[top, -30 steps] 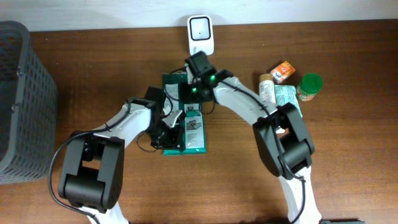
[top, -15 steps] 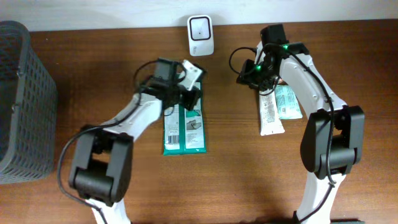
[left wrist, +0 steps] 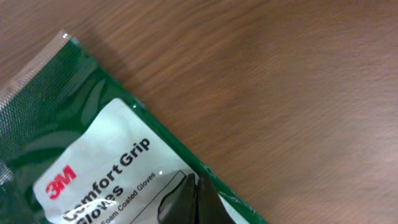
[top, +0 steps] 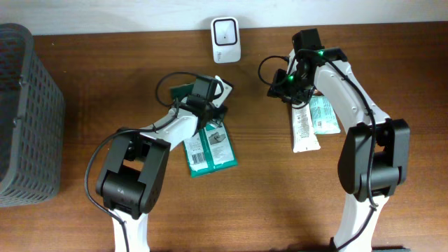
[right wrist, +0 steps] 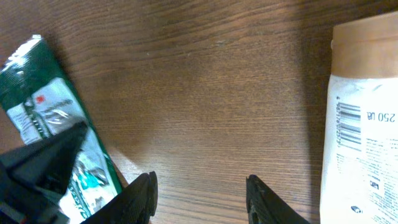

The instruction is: Scan the item barcode

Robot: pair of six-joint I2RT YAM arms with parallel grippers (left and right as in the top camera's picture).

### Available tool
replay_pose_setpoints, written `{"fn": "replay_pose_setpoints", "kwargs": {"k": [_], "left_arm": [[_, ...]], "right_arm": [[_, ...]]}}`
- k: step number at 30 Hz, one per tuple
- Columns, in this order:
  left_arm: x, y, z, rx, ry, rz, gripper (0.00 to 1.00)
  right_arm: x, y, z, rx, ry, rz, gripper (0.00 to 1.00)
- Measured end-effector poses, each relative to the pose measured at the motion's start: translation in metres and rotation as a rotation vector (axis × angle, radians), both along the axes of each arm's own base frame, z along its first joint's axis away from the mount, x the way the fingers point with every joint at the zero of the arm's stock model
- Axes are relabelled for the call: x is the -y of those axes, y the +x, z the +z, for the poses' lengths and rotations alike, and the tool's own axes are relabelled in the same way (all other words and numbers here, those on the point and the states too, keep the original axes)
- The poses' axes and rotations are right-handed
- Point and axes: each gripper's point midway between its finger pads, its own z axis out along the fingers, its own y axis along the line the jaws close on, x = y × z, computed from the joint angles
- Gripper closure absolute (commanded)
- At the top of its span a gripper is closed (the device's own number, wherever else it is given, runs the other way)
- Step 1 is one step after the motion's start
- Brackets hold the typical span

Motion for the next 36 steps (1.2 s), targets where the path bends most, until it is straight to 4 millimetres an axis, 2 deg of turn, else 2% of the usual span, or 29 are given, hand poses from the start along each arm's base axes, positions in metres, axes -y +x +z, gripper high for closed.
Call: {"fn": "replay_pose_setpoints", "kwargs": {"k": [1,4,7,9,14,16,17,18,19,22,25,27,29,30,31,33,36], "left_arm": [[-0.012,0.002,-0.001,-0.005,0.027,0.056,1.00],[-0.067,0.004,-0.004,-0.075,0.055,0.301,1.00],[-0.122,-0.015,-0.006,-0.234,0.001,0.554,1.00],[-0.142,-0.028,-0.007,-0.349,-0.089,0.661,1.00],[-0.138,-0.055,-0.005,-0.555,-0.210,0.696,1.00],[-0.137,-0.057,-0.002,-0.617,-0.194,0.692,0.81],[-0.136,-0.055,0.004,-0.638,-0.180,0.679,0.64],[-0.135,-0.044,0.017,-0.625,-0.181,0.665,0.55],[-0.135,-0.033,0.030,-0.592,-0.191,0.652,0.54],[-0.139,-0.011,0.096,-0.527,-0.178,0.648,0.57],[-0.150,-0.005,0.120,-0.486,-0.178,0.666,0.55],[-0.165,-0.002,0.125,-0.467,-0.179,0.699,0.54],[-0.189,-0.002,0.131,-0.445,-0.184,0.747,0.53],[-0.202,-0.003,0.135,-0.436,-0.186,0.775,0.52],[-0.208,-0.004,0.137,-0.432,-0.187,0.789,0.51],[-0.210,-0.003,0.138,-0.428,-0.186,0.793,0.48],[-0.208,-0.003,0.138,-0.428,-0.183,0.784,0.46]], "right_arm": [[-0.001,-0.001,0.000,-0.002,-0.001,0.002,0.52],[-0.017,-0.005,0.000,-0.003,-0.001,0.037,0.50],[-0.040,-0.014,-0.001,-0.008,-0.002,0.091,0.49],[-0.052,-0.025,-0.002,-0.035,0.001,0.121,0.48],[-0.076,-0.041,0.000,-0.053,0.037,0.219,0.44],[-0.083,-0.045,0.001,-0.050,0.051,0.252,0.43],[-0.085,-0.047,0.001,-0.054,0.055,0.262,0.40],[-0.086,-0.049,0.001,-0.059,0.056,0.267,0.39],[-0.086,-0.050,0.001,-0.062,0.056,0.277,0.38],[-0.088,-0.056,0.002,-0.068,0.069,0.320,0.38],[-0.096,-0.066,0.002,-0.087,0.075,0.361,0.38],[-0.116,-0.080,0.001,-0.098,0.075,0.416,0.38],[-0.146,-0.105,-0.006,-0.119,0.075,0.487,0.38],[-0.168,-0.121,-0.011,-0.130,0.075,0.523,0.39],[-0.185,-0.128,-0.013,-0.119,0.085,0.540,0.39],[-0.213,-0.133,-0.020,-0.098,0.107,0.543,0.39],[-0.237,-0.143,-0.044,-0.118,0.110,0.549,0.39]]}}
